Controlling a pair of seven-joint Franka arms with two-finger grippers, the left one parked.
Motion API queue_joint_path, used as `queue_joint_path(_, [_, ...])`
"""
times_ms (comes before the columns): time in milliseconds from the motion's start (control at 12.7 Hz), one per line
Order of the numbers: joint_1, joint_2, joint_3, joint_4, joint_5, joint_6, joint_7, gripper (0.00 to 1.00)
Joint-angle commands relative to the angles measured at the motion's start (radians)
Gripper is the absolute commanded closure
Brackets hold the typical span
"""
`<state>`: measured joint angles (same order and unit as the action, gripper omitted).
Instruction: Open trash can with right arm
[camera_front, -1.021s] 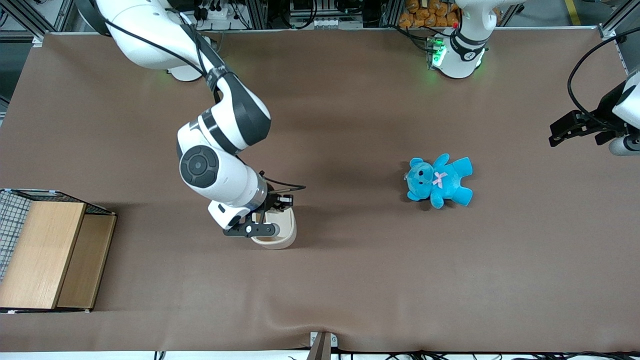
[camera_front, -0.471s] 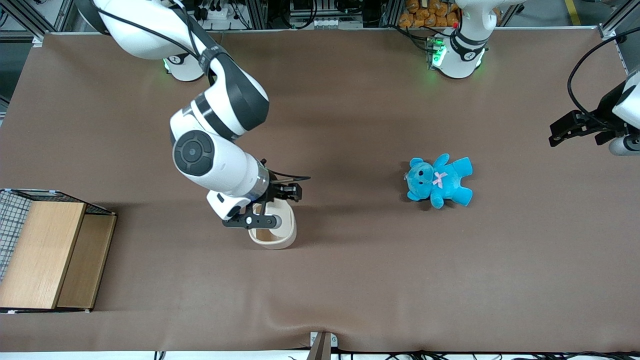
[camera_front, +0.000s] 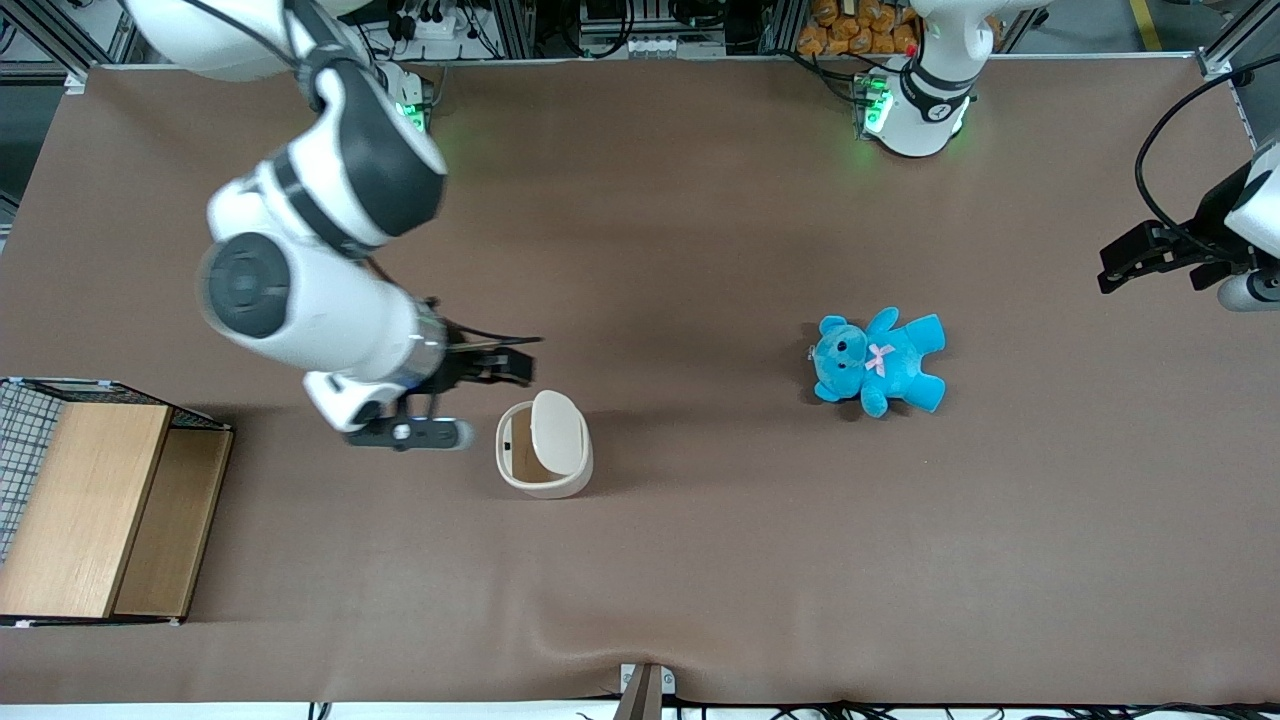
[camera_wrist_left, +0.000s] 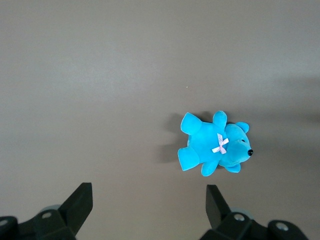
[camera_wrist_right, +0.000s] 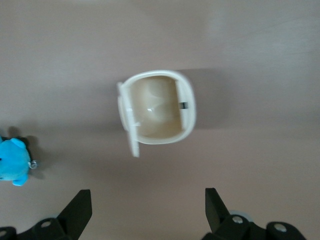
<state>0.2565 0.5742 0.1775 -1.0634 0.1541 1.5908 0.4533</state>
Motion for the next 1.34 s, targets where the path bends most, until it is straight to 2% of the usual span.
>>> queue_joint_path(0, [-0.08, -0.049, 0.02, -0.013, -0.007, -0.055, -0.059, 0.0])
queue_joint_path(314, [-0.163, -0.086, 0.02, -0.013, -0.034, -0.135, -0.214, 0.0])
queue_joint_path(550, [-0.218, -0.126, 0.062, -0.013, -0.141, -0.182, -0.315, 0.0])
queue_joint_path(707, [-0.276, -0.152, 0.117, -0.013, -0.18, -0.212, -0.324, 0.0])
queue_joint_path(864, [-0.281, -0.218, 0.117, -0.027, -0.221, -0.253, -0.375, 0.0])
queue_joint_path(1257, [-0.272, -0.301, 0.062, -0.046, -0.228, -0.34, -0.378, 0.0])
